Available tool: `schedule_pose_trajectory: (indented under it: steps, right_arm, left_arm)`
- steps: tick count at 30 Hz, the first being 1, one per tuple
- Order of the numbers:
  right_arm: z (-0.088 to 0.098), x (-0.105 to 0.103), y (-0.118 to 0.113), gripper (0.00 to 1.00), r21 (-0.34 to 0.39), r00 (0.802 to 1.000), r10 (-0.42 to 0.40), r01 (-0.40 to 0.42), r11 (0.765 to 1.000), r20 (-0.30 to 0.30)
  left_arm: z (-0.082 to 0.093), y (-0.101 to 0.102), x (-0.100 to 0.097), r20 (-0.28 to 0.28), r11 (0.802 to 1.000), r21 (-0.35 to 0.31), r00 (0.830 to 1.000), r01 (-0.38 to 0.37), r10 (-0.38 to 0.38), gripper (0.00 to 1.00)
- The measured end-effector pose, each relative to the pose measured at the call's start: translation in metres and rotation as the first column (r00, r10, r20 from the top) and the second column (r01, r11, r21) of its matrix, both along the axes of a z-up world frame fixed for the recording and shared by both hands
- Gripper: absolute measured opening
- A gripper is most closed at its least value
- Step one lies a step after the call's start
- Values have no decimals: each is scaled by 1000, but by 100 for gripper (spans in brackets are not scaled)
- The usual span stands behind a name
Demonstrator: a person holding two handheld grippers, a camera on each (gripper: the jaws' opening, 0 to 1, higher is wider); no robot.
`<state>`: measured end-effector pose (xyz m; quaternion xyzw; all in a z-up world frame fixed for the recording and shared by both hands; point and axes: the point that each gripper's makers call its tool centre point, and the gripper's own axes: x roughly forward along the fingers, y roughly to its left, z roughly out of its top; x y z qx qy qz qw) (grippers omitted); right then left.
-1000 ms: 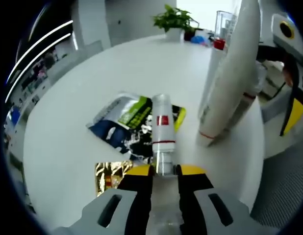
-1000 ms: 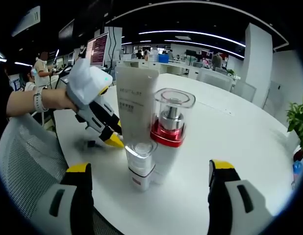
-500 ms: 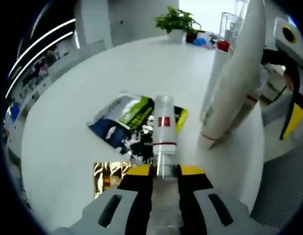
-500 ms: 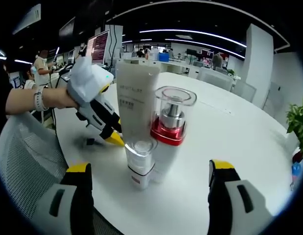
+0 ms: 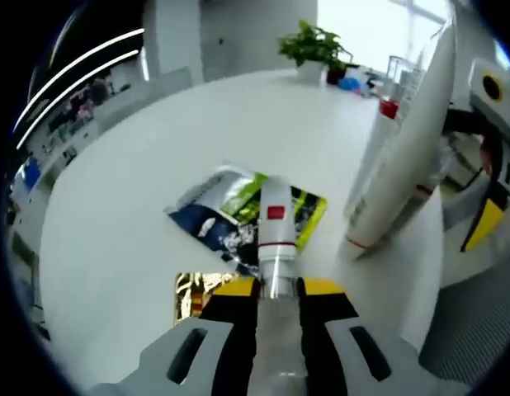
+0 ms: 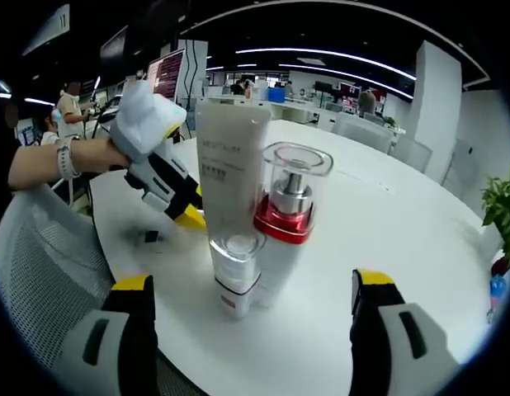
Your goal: Arrange the skincare products in the storage area until every visible bottle or jar stands upright without overlapping.
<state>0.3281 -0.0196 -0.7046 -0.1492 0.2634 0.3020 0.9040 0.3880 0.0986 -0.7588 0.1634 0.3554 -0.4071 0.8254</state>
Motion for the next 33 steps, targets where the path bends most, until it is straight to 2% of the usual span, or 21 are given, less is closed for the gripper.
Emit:
schedule_pose_trajectory:
  steps: [7, 28, 33]
  right_arm:
    - [-1, 0, 0, 99, -10, 1000, 3, -3, 1000, -1]
    - [3, 0, 0, 99, -8, 1000, -2, 2, 1000, 16]
    - [4, 0, -1, 99, -6, 1000, -6, 6, 1000, 20]
  left_arm:
    - [11, 3, 1, 15, 999, -28, 1000, -18, 18, 14]
    - [36, 15, -9, 85, 1000, -16, 996, -21, 22, 14]
    - [37, 16, -20, 89, 1000, -11, 996, -15, 16, 14]
